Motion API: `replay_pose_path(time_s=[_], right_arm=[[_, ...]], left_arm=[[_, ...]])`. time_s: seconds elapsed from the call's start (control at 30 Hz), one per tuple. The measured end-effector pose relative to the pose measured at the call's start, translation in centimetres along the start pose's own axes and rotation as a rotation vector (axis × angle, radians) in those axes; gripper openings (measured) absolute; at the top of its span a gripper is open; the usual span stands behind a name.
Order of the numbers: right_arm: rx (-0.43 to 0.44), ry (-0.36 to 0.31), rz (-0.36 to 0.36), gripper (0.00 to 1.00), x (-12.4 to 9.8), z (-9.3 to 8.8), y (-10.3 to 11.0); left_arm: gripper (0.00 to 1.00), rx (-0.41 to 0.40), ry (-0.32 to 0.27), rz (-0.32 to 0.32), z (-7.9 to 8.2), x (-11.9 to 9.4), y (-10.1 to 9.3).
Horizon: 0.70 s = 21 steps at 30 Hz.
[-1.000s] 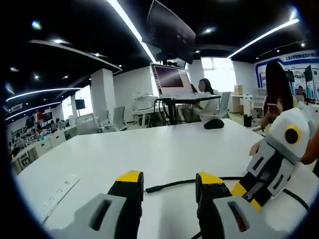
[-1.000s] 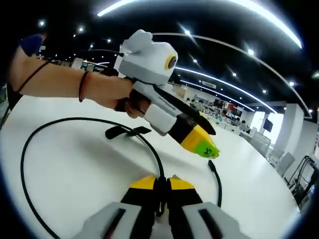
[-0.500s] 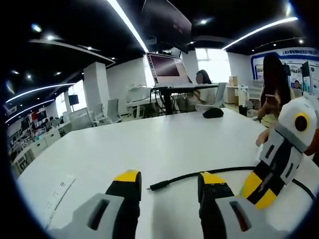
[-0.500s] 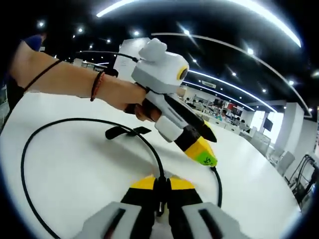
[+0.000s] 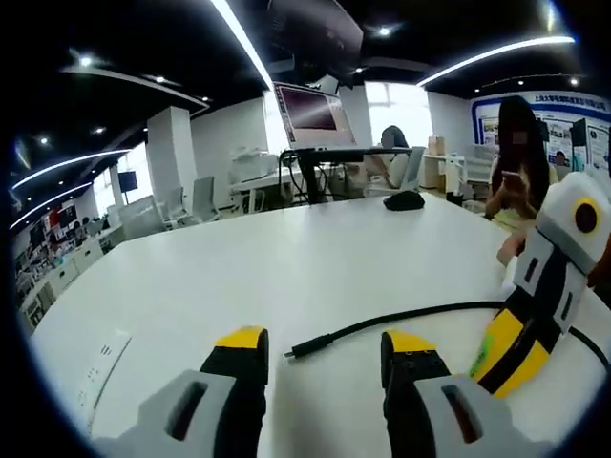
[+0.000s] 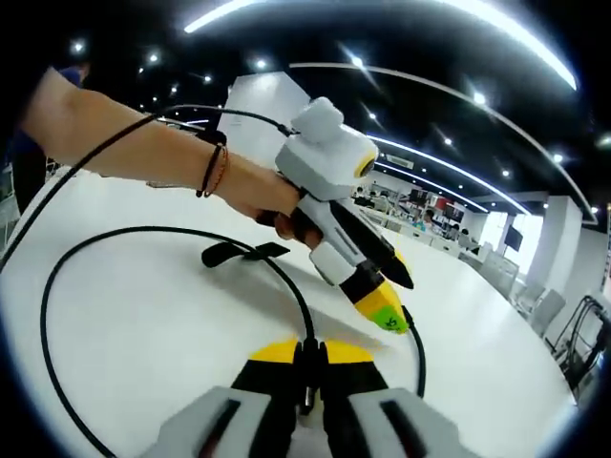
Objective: Find the charging cable on the desk, coil it up and secure with Velcro.
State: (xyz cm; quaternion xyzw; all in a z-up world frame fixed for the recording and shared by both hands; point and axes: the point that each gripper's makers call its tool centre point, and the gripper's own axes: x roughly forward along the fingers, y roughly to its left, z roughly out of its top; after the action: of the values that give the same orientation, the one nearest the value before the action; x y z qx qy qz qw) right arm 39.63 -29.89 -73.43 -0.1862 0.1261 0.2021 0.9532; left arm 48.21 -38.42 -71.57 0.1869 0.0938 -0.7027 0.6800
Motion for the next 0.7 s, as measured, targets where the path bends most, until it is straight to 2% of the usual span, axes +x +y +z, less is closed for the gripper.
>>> replay_pose_path(time_s=[0.13, 0.27, 0.4, 0.57, 0.7], right_arm=[[-0.001, 0.001, 0.000, 0.10, 0.0, 0.0, 0.0], [-0.001, 0.001, -0.001, 0.10, 0.0, 0.0, -0.1], [-0.003, 0.002, -0.002, 0.10, 0.0, 0.0, -0.2], [-0.003, 0.003, -0.002, 0.10, -0.1, 0.0, -0.3], [-0.003, 0.002, -0.003, 0.10, -0.2, 0.0, -0.4]], left_arm=[[0.48, -0.024, -0.021, -0.019, 0.4, 0.4, 0.0], [0.48, -0.028, -0.005, -0.051, 0.1, 1.0, -0.4], [0.48, -0.029, -0.021, -0.075, 0.7, 1.2, -0.6], [0.46, -0.019, 0.011, -0.095, 0.3, 1.8, -0.4], [0.46, -0.037, 0.014, -0.109, 0.2, 2.0, -0.5]])
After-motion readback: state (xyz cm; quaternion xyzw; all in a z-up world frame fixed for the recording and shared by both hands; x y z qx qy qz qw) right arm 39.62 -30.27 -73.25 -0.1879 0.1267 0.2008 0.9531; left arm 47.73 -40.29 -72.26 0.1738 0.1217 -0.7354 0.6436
